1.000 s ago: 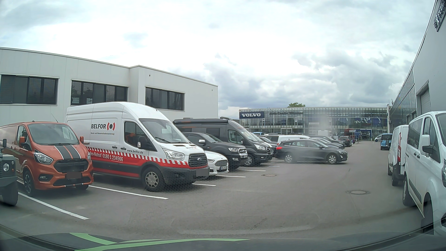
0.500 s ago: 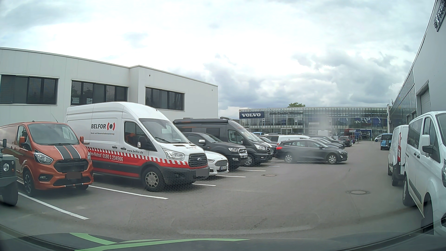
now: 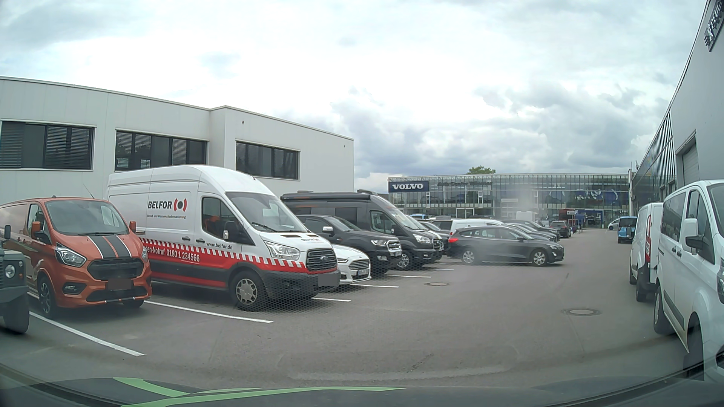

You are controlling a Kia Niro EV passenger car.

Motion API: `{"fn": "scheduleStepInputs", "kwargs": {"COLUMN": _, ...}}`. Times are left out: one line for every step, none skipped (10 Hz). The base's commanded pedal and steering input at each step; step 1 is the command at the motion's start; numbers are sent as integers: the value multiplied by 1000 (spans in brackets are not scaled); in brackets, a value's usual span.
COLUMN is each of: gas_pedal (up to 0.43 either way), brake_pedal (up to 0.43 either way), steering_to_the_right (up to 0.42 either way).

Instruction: Follow the waypoints while adhering to traffic rules and regulations

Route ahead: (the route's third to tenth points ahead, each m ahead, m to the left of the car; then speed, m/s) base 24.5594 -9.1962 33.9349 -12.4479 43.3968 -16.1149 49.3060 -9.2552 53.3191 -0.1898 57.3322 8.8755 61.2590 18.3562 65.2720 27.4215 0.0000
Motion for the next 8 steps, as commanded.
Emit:
{"fn": "scheduleStepInputs", "kwargs": {"gas_pedal": 0, "brake_pedal": 524, "steering_to_the_right": -610}}
{"fn": "scheduleStepInputs", "kwargs": {"gas_pedal": 0, "brake_pedal": 524, "steering_to_the_right": -610}}
{"fn": "scheduleStepInputs", "kwargs": {"gas_pedal": 0, "brake_pedal": 524, "steering_to_the_right": -610}}
{"fn": "scheduleStepInputs", "kwargs": {"gas_pedal": 0, "brake_pedal": 524, "steering_to_the_right": -610}}
{"fn": "scheduleStepInputs", "kwargs": {"gas_pedal": 0, "brake_pedal": 524, "steering_to_the_right": -610}}
{"fn": "scheduleStepInputs", "kwargs": {"gas_pedal": 0, "brake_pedal": 530, "steering_to_the_right": -611}}
{"fn": "scheduleStepInputs", "kwargs": {"gas_pedal": 0, "brake_pedal": 524, "steering_to_the_right": -610}}
{"fn": "scheduleStepInputs", "kwargs": {"gas_pedal": 0, "brake_pedal": 524, "steering_to_the_right": -610}}
